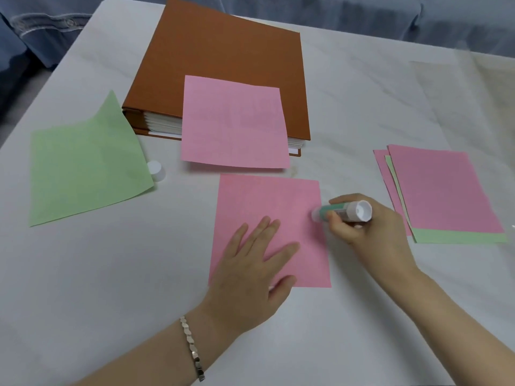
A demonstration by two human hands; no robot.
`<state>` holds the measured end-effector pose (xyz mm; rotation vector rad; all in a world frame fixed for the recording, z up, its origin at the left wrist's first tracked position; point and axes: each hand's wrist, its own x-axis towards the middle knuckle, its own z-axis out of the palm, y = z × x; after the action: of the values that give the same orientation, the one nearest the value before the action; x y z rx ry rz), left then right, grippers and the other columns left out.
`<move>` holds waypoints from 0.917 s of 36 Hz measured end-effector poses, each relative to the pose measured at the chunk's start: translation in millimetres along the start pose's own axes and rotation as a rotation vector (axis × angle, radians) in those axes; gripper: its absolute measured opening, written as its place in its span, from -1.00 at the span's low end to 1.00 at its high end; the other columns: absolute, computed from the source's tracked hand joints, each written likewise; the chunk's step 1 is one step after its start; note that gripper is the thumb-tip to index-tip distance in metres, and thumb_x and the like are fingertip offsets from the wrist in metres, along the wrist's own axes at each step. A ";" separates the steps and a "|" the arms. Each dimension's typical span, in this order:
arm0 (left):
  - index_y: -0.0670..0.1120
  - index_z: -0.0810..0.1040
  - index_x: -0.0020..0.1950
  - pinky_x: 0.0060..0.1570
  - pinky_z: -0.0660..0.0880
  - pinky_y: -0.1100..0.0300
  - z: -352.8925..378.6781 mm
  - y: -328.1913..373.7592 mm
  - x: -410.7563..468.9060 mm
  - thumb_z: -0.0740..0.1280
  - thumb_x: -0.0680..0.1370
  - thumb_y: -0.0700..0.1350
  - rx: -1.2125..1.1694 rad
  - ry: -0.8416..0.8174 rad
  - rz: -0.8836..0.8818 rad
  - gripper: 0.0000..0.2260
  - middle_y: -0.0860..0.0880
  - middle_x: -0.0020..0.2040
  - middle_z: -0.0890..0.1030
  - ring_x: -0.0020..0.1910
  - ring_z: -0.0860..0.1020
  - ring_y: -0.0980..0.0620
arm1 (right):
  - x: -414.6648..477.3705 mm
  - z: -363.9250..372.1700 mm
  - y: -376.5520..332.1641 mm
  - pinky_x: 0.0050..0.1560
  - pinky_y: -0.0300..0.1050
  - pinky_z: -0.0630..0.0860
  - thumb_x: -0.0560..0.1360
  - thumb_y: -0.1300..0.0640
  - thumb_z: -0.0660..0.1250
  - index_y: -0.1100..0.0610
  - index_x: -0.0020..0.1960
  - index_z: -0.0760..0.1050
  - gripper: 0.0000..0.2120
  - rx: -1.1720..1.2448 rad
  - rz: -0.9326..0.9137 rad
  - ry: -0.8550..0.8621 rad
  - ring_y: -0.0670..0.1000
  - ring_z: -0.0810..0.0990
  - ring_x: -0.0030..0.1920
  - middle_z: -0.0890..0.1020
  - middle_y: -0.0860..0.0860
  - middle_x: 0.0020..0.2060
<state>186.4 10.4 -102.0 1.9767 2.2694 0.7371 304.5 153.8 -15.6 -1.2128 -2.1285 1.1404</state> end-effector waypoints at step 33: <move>-0.26 0.36 0.40 0.34 0.12 -0.19 -1.1 0.8 -0.1 0.14 0.40 0.32 0.113 -0.063 -0.214 -0.21 -0.15 0.44 0.33 0.44 0.24 -0.08 | -17.9 14.6 -6.3 -0.29 -0.23 0.49 0.32 0.09 0.43 0.07 -0.24 0.62 -0.93 -0.094 -0.029 -0.282 -0.08 0.57 -0.30 0.66 -0.06 -0.29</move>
<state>186.8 10.0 -100.8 1.7328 2.4836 0.5300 300.6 130.3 -18.2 -1.1120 -2.4228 1.2757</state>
